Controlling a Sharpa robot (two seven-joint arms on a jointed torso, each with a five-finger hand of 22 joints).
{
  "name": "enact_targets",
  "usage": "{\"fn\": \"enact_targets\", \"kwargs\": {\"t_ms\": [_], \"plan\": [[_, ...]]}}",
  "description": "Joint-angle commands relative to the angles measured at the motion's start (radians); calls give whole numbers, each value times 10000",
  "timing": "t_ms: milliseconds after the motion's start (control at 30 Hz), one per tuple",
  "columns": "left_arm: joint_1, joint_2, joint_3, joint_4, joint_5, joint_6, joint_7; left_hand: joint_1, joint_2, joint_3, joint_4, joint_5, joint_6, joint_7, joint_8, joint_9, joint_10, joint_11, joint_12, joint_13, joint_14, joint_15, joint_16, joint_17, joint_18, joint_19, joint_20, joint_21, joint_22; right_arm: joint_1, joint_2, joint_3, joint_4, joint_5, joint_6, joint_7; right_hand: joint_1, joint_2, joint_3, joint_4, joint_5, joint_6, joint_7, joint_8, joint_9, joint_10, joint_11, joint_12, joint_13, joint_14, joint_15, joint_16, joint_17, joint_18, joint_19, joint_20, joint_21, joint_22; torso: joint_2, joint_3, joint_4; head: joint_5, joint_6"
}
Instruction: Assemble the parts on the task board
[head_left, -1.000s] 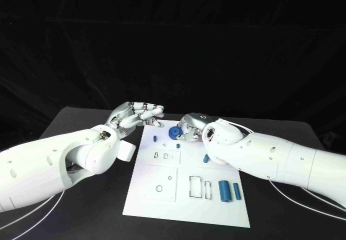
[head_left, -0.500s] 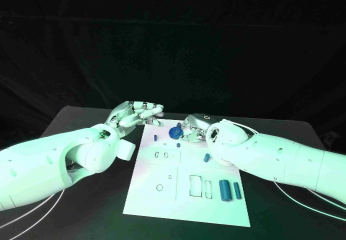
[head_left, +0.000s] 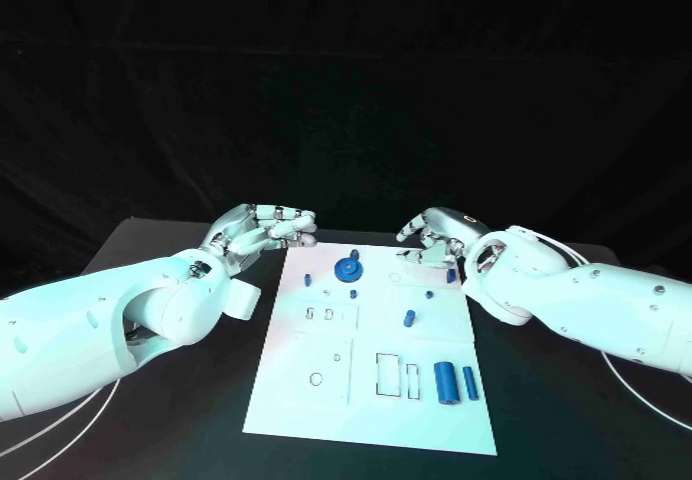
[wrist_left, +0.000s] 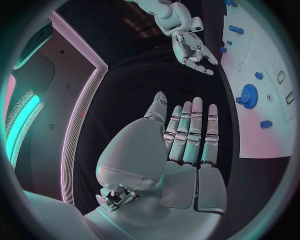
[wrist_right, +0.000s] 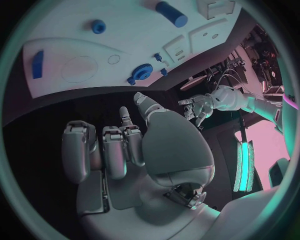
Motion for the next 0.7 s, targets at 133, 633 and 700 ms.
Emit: {"fn": "enact_targets", "kwargs": {"t_ms": [133, 633, 700], "plan": [[13, -8, 7, -597, 72, 873, 139, 124, 172, 90, -238, 9, -138, 108, -199, -135, -219, 7, -279, -125, 544, 18, -810, -459, 474, 1433, -173, 381, 1, -16, -824, -5, -75, 2195, 1068, 2108, 340, -71, 115, -220, 161, -8, 103, -56, -39, -420, 52, -375, 1036, 880, 141, -250, 2110, 291, -278, 60, -572, -267, -123, 56, -73, -233, -21], [17, -29, 7, -1694, 83, 1345, -120, 127, 108, 158, -511, 6, -105, 190, -294, -228, -197, 73, -425, -126, 647, 111, -1693, -911, 464, 1762, -199, 6, -360, -775, -1421, -5, -1251, 2377, 927, 2730, 416, -263, 136, -342, 418, -254, 150, -221, -113, -563, 87, -492, 918, 870, 183, -283, 2081, 309, -295, 93, -722, -381, -179, 157, -99, -424, -127], [17, -24, 7, -1716, 83, 1357, -136, 121, 110, 159, -514, 6, -104, 191, -296, -230, -193, 73, -425, -125, 672, 107, -1699, -916, 464, 1778, -202, 3, -366, -831, -1357, -5, -1382, 2369, 893, 2733, 402, -282, 124, -341, 427, -361, 175, -251, -136, -561, 108, -488, 921, 881, 201, -261, 2110, 298, -267, 106, -695, -340, -172, 155, -79, -446, -131]]}}
